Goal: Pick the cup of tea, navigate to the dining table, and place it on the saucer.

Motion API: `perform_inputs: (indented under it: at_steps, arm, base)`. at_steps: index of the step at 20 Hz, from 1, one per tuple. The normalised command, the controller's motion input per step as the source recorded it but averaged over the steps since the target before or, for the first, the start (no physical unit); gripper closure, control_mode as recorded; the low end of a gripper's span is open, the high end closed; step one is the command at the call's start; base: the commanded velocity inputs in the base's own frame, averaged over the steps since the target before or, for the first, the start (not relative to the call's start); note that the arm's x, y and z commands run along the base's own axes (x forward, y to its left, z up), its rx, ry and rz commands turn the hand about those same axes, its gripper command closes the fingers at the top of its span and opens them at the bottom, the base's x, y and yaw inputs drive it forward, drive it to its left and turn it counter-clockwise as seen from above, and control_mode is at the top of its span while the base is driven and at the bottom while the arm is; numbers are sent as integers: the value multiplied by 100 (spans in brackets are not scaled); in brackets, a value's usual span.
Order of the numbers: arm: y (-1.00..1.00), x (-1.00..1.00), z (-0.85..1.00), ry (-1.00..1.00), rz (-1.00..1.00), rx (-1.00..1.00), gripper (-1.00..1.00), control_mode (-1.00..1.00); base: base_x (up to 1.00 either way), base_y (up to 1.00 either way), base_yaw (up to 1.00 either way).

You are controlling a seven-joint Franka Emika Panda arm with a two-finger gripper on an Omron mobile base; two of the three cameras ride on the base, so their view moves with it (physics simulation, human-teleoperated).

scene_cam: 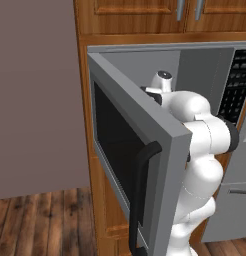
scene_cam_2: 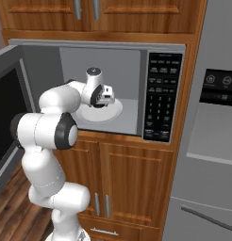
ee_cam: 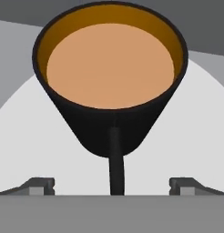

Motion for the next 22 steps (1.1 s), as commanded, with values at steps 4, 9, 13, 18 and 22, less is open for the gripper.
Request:
perform_inputs:
  at_steps: [4,9,13,18,22]
  arm:
    - [1,0,-27,0,0,0,100,-100]
    - [0,1,-25,0,0,0,100,-100]
    - [1,0,0,-5,3,0,100,-100]
    - [4,-4,0,-8,2,0,100,-100]
    - [0,-25,0,-4,3,0,100,-100]
  base:
    - [0,0,0]
    - [0,0,0]
    - [0,0,0]
    - [0,0,0]
    - [0,0,0]
